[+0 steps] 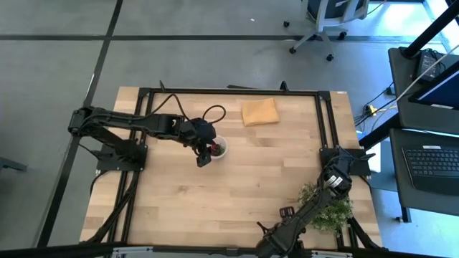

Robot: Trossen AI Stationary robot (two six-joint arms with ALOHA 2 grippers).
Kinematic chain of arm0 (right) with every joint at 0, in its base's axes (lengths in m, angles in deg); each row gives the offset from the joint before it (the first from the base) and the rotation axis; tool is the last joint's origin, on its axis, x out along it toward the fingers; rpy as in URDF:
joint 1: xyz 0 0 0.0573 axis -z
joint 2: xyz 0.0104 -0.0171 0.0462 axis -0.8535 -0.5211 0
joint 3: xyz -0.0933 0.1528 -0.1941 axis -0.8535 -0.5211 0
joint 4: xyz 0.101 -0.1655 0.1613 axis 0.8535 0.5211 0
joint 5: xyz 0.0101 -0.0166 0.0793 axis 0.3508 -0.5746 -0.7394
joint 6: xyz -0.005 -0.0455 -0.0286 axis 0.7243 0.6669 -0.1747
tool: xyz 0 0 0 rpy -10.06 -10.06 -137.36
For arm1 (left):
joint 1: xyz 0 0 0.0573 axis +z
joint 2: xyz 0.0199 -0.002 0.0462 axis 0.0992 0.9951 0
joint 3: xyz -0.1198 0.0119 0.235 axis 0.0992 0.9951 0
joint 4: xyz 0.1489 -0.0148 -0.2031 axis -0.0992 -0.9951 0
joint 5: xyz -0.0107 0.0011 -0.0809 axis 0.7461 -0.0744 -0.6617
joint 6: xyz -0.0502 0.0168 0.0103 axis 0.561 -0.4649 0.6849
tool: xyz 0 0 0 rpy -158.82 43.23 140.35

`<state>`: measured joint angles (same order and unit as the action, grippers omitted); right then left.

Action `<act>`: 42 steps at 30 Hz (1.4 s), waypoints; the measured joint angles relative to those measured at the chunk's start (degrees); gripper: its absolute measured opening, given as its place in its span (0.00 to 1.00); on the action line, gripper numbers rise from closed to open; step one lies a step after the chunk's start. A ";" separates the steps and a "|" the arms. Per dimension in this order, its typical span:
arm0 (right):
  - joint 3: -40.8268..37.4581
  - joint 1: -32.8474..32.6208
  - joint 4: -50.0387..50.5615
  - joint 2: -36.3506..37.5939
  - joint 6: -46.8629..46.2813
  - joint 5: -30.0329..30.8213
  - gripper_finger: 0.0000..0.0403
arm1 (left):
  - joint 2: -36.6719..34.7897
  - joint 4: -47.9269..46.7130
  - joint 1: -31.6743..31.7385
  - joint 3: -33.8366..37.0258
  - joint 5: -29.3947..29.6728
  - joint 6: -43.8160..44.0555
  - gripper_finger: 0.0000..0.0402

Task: Pick and placing Produce into tupperware
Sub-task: Put the black cherry into the transparent container

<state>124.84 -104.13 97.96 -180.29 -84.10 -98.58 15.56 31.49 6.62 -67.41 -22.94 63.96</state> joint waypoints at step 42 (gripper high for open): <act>-8.13 -3.67 -1.12 -1.33 -4.37 0.02 0.67 | 0.00 0.07 0.00 0.00 1.40 -0.15 0.46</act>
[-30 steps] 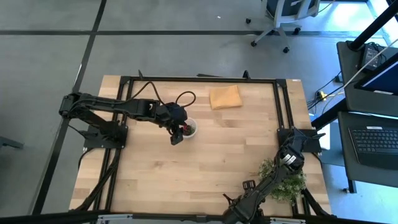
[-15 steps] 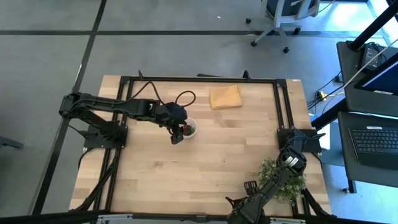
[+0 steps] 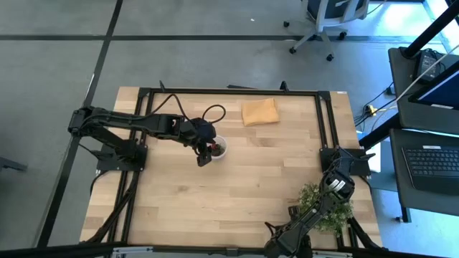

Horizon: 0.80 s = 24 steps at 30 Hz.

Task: Pick and placing Produce into tupperware
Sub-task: Put the black cherry into the transparent container

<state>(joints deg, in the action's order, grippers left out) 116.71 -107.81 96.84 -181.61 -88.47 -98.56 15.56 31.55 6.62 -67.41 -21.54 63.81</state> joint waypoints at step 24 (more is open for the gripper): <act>-0.11 -0.17 -2.05 -0.14 0.02 0.90 0.41 | 0.00 0.00 0.00 0.00 1.02 -0.44 0.46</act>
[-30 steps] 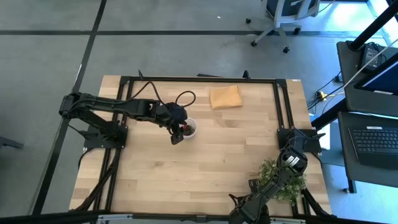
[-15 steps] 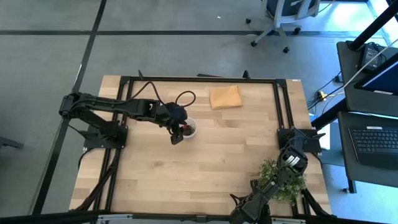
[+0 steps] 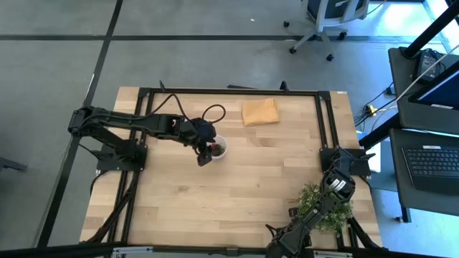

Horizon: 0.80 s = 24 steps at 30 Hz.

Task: Pick and placing Produce into tupperware
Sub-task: Put the black cherry into the transparent container

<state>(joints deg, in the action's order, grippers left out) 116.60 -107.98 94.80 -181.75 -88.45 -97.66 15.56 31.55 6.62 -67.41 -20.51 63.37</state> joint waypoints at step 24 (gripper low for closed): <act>3.68 0.08 1.62 -0.48 3.41 0.34 0.01 | 0.00 0.00 0.00 0.00 2.23 0.11 0.46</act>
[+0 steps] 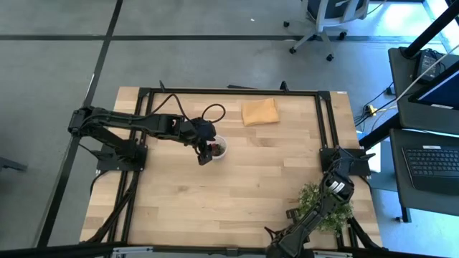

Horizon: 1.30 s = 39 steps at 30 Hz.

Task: Pick and placing Produce into tupperware
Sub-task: Put the black cherry into the transparent container

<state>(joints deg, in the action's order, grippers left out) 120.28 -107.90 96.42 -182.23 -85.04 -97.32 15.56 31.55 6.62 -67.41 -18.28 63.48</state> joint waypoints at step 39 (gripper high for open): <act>8.82 26.63 -20.02 20.79 7.48 37.76 0.00 | -21.43 -0.91 -7.01 -0.02 0.28 1.38 0.46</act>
<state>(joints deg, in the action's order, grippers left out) 129.11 -81.27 76.40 -161.45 -77.56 -59.57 -5.87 30.64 -0.39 -67.43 -18.00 64.86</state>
